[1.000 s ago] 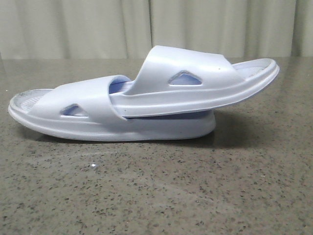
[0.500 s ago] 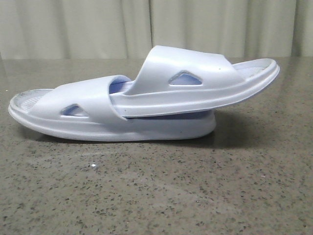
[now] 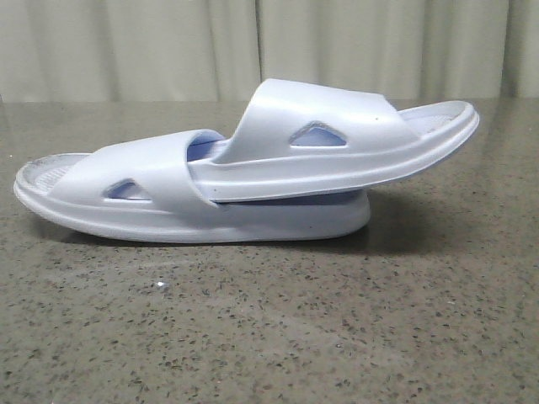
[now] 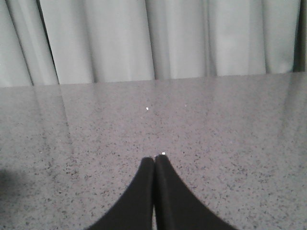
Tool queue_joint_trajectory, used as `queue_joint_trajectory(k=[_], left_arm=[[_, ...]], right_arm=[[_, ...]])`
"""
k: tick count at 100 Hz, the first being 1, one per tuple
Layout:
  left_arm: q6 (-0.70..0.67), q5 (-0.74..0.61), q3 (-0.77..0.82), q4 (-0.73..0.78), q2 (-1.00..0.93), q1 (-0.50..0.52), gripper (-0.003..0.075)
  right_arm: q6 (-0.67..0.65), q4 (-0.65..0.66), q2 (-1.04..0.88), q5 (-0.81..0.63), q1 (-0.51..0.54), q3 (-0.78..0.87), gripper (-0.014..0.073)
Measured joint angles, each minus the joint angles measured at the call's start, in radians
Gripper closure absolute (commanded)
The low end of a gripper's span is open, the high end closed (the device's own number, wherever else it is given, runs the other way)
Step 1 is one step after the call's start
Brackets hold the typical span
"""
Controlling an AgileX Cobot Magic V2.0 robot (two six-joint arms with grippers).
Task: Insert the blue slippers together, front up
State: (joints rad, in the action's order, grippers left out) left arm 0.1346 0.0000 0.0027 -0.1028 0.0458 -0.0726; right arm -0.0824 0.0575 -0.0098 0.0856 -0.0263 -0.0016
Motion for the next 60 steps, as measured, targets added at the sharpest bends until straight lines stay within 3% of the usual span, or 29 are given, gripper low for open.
queue_joint_trajectory(k=[60], left_arm=[[0.000,0.000,0.000,0.000,0.000,0.000,0.0704]], right_arm=[[-0.008,0.000,0.000,-0.057,0.004,0.011,0.0701]])
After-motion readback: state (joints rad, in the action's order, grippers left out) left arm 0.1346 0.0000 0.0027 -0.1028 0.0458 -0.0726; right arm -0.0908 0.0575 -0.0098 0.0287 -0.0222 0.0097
